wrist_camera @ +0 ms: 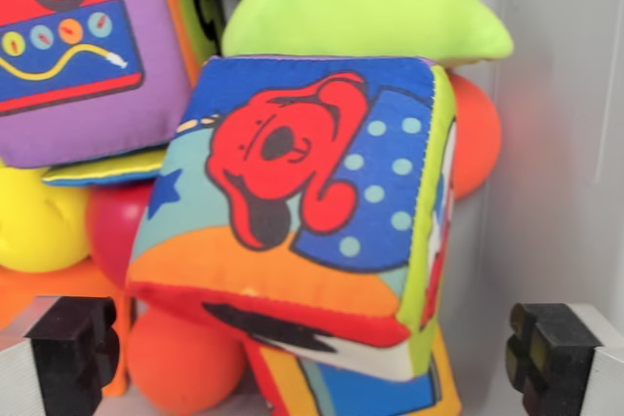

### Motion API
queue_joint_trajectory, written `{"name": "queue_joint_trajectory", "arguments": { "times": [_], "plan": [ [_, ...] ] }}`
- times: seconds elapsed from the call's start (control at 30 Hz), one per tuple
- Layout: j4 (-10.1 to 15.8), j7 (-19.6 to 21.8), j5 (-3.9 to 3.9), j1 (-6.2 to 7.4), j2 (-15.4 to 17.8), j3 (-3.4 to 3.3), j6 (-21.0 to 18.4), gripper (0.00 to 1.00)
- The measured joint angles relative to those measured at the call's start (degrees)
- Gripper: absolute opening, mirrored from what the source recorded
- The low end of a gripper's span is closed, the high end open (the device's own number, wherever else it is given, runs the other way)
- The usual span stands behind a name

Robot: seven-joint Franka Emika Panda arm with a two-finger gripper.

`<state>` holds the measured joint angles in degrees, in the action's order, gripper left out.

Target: Pick an object from the bin

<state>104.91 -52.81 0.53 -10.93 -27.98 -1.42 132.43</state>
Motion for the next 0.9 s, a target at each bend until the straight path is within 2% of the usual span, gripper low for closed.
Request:
{"name": "queue_joint_trajectory", "arguments": {
  "times": [0.33,0.63,0.67,0.9],
  "plan": [
    [0.3,0.0,0.07,0.0,-2.6,0.02,2.9,1.0],
    [0.4,-0.1,0.09,0.0,-3.4,0.03,3.7,1.0],
    [0.4,-0.1,0.1,0.0,-3.4,0.03,3.8,0.0],
    [0.4,-0.1,0.11,0.0,-3.4,0.03,3.8,0.0]
  ]
}}
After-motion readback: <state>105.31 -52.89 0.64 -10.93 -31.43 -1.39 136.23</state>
